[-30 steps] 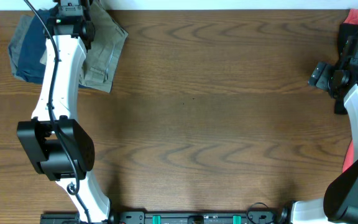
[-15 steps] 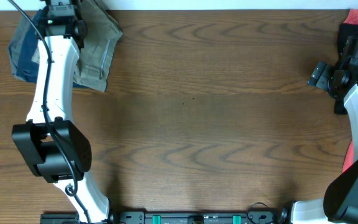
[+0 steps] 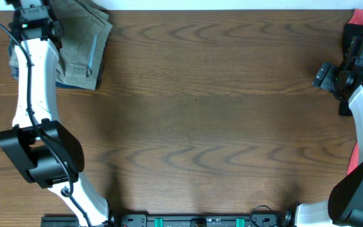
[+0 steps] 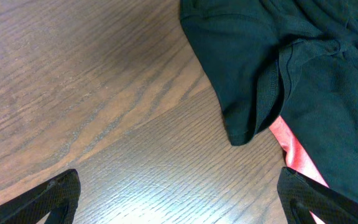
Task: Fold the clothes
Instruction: 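Carry the folded pants onto the denim stack and lower them, then press the khaki pants flat on the stack and open the left gripper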
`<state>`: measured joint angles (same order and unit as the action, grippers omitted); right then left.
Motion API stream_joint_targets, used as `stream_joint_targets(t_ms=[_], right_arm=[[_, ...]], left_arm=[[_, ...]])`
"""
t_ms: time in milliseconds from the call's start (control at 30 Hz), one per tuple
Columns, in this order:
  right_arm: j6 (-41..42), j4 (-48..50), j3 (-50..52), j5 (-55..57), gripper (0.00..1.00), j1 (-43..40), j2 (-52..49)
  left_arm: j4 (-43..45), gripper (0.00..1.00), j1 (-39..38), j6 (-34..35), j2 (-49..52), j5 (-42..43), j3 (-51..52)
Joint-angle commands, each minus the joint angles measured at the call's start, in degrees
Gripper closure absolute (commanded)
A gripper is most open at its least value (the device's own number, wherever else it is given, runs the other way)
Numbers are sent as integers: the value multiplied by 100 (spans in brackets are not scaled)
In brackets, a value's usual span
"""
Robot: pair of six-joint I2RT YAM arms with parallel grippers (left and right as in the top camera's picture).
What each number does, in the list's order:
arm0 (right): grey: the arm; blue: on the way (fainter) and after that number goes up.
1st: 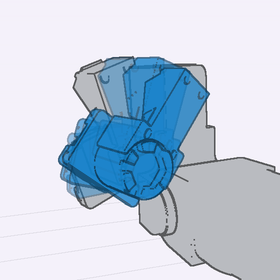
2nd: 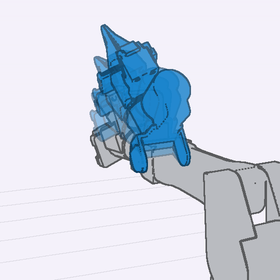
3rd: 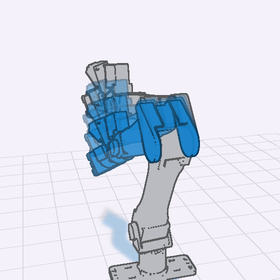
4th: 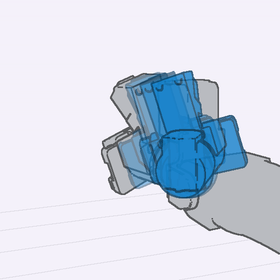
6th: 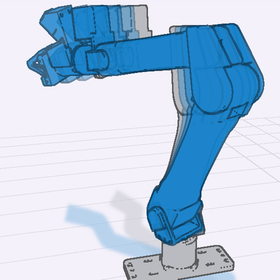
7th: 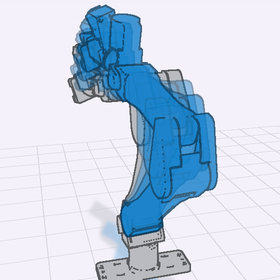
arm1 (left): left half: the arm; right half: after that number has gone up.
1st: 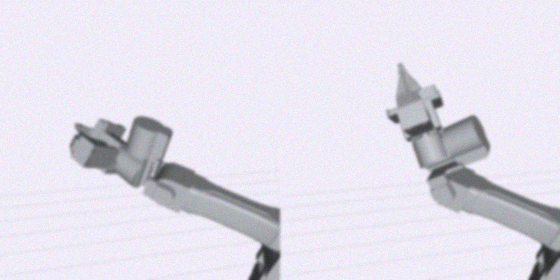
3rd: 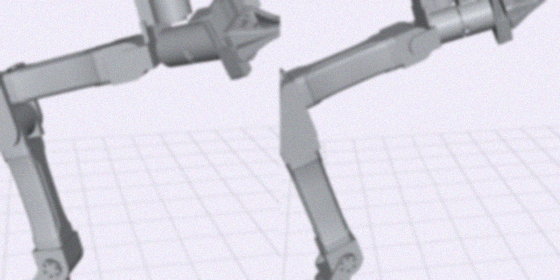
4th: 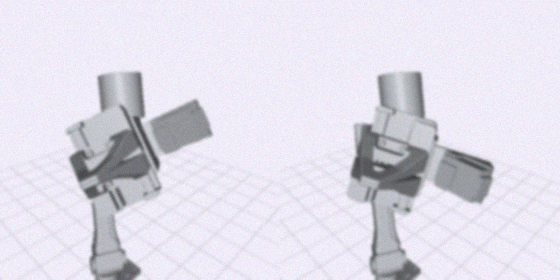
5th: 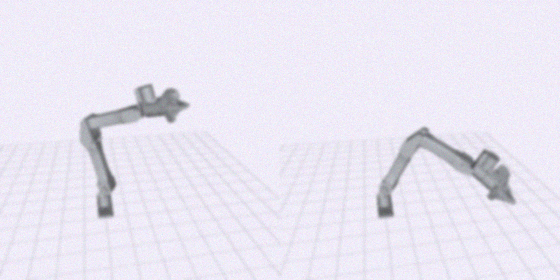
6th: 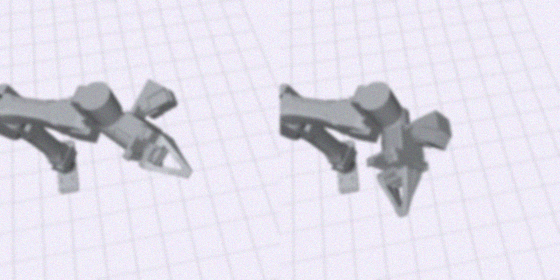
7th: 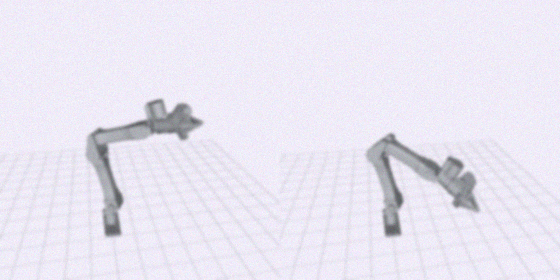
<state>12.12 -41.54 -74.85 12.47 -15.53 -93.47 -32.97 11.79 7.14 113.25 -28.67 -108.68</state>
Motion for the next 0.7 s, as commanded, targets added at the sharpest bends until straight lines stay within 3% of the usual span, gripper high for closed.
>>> stream_joint_targets(t_ms=[0,567,600,667], right_arm=[[-17,-4,-33,61,1,-48,57],[-17,-4,-33,61,1,-48,57],[-17,-4,-33,61,1,-48,57],[-17,-4,-33,61,1,-48,57]], left_arm=[[133,94,120,109,59,-136,-131],[704,93,505,107,894,-140,-131],[728,87,540,107,890,-140,-131],[763,48,603,63,879,-140,-133]])
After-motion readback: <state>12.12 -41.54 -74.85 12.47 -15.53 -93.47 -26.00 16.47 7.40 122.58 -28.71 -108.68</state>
